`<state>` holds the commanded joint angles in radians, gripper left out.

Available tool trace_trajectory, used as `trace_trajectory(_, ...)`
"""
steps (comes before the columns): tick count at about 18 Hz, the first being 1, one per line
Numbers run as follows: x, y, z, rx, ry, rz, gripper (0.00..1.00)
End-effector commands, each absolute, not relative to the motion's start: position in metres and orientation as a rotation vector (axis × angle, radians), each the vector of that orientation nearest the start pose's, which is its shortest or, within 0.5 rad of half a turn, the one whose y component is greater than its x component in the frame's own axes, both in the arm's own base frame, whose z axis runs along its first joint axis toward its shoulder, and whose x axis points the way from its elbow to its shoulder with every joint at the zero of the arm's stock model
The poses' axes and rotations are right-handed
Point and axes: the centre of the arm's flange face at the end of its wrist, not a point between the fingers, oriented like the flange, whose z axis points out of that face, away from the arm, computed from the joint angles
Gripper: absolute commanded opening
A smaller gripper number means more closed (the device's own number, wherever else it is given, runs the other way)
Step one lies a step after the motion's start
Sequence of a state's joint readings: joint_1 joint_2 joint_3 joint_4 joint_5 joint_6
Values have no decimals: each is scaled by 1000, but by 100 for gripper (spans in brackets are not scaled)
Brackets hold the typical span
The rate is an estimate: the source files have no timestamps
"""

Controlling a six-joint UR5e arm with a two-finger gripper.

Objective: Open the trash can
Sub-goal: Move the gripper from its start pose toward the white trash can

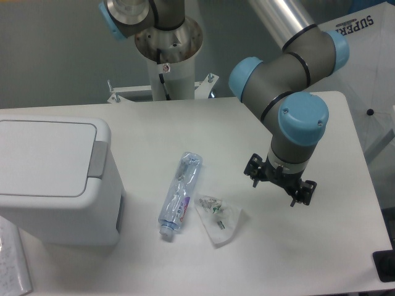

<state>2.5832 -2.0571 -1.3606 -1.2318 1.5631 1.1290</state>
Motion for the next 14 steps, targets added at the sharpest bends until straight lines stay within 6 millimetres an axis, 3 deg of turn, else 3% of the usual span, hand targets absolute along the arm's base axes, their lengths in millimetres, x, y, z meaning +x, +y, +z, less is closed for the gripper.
trace_trajectory(6, -494, 482, 357, -3069, 223, 117, 100)
trace_trajectory(9, -484, 492, 355, -3059, 242, 106, 100)
trace_trajectory(14, -470, 498, 375, -2978, -3, 87, 100)
